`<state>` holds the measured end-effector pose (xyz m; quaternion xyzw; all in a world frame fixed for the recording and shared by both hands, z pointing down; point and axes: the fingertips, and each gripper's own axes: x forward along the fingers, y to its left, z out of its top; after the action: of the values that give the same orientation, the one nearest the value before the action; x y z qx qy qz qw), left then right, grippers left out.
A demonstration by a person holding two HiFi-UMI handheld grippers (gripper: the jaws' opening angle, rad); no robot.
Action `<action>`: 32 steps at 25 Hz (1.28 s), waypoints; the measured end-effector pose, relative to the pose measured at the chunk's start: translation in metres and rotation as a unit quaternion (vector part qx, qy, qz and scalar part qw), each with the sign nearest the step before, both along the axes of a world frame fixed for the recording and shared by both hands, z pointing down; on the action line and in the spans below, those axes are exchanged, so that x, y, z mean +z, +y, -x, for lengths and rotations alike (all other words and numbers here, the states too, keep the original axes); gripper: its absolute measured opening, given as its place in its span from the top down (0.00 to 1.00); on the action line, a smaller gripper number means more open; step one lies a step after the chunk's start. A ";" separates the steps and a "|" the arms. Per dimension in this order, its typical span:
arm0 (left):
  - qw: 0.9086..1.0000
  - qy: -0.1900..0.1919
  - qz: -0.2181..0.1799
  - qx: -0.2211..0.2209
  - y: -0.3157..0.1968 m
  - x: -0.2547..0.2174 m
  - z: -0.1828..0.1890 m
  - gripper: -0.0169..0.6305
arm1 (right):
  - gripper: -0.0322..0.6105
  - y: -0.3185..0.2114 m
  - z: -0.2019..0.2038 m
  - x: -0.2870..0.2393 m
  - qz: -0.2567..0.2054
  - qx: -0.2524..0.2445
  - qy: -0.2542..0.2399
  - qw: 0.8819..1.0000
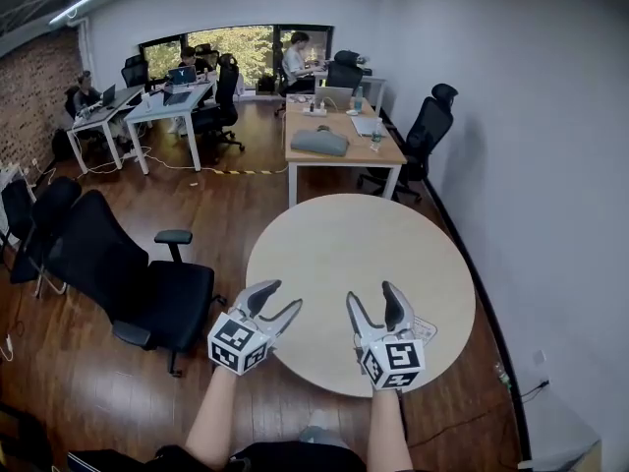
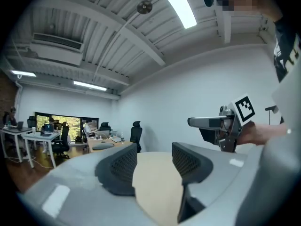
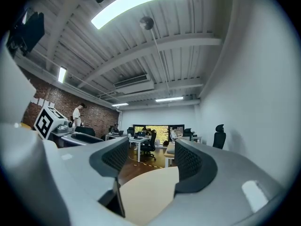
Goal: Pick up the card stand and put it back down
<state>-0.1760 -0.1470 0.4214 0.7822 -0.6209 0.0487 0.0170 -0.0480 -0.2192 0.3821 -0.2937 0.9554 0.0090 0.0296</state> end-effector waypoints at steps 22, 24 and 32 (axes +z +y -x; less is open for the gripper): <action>0.995 0.017 -0.075 -0.067 0.255 -0.035 -0.081 0.61 | 0.35 0.257 -0.120 0.005 0.018 0.151 0.002 0.988; 0.994 0.027 -0.081 -0.067 0.258 -0.039 -0.091 0.61 | 0.33 0.255 -0.133 0.008 0.016 0.154 0.015 0.988; 0.994 0.020 -0.065 -0.089 0.245 -0.024 -0.117 0.61 | 0.33 0.230 -0.162 0.031 0.034 0.156 0.069 0.985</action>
<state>-0.0592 0.0976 0.3974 0.7244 -0.6892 -0.0088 -0.0172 0.1140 0.0111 0.4131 -0.4390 0.8972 0.0008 -0.0478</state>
